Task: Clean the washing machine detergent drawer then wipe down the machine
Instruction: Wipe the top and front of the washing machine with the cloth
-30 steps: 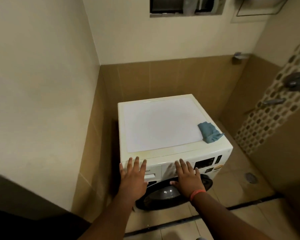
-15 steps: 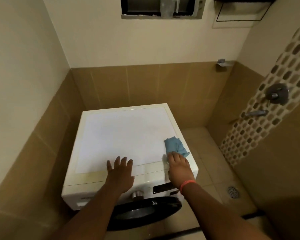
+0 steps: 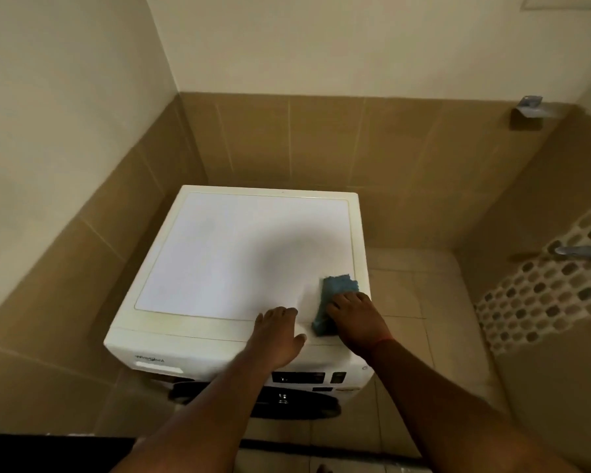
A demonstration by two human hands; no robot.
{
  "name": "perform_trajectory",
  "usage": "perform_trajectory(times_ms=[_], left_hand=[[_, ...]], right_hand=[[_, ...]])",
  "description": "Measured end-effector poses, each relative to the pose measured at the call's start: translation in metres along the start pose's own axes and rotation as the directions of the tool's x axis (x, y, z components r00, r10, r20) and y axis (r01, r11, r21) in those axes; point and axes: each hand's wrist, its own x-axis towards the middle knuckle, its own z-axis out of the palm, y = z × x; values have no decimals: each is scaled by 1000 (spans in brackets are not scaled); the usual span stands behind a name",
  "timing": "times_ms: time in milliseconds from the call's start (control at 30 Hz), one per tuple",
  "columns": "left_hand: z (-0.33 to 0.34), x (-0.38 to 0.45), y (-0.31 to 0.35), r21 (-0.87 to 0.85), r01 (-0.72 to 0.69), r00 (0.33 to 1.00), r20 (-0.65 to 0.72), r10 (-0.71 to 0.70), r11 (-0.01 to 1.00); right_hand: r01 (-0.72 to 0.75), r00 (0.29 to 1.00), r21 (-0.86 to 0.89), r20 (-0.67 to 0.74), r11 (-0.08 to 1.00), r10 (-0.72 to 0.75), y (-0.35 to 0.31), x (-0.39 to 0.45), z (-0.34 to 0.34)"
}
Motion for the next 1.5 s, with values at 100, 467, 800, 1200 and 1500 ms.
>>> perform_trajectory(times_ms=[100,467,800,1200,1500], left_hand=[[-6,1,2,-290,40,999,8,-40,956],[-54,1,29,-794,-16,992,-90,-91,608],[-72,-32,-32,-853,120,993,112,-47,507],[-36,-37,-20,-685,103,995,62,-83,721],[7,0,23,-283,310,930,-109,-352,907]], right_hand=[[-15,998,178,-60,984,26,0,13,-9],[-181,982,707,91,684,166,-12,69,-115],[-522,845,847,499,97,190,-20,47,-124],[-530,847,746,483,403,222,-24,1,-65],[-179,982,363,119,914,145,27,18,-17]])
